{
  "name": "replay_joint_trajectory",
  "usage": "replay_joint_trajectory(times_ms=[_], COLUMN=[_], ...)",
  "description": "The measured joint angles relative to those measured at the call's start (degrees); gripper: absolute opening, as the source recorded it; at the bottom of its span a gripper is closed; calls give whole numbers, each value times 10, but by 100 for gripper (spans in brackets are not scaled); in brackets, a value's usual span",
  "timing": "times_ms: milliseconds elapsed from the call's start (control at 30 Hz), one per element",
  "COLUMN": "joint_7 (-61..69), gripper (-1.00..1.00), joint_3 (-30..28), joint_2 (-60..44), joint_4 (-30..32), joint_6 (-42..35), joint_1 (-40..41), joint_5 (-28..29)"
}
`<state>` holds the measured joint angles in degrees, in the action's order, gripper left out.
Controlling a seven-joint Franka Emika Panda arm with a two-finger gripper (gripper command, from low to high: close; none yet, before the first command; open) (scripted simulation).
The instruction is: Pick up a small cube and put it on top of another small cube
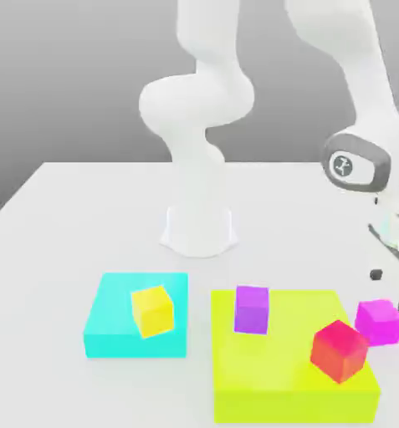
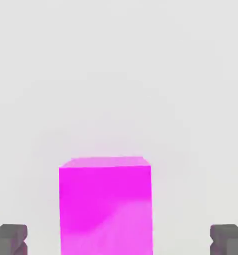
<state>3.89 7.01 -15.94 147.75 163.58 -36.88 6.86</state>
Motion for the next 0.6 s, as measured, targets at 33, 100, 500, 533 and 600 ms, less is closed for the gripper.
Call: replay_joint_trajectory(times_ms=[33, 100, 500, 533, 600], joint_7=[-5, -10, 24, 29, 38], gripper=[0, -100, -100, -100, -100], joint_3=[-8, -15, 10, 4, -15], joint_2=[-21, -40, 64, 79, 106], joint_4=[-4, -7, 7, -1, -23], joint_6=[17, 32, -57, -80, -129], joint_1=[-6, -13, 12, 23, 51], joint_5=[8, 13, -31, -39, -53])
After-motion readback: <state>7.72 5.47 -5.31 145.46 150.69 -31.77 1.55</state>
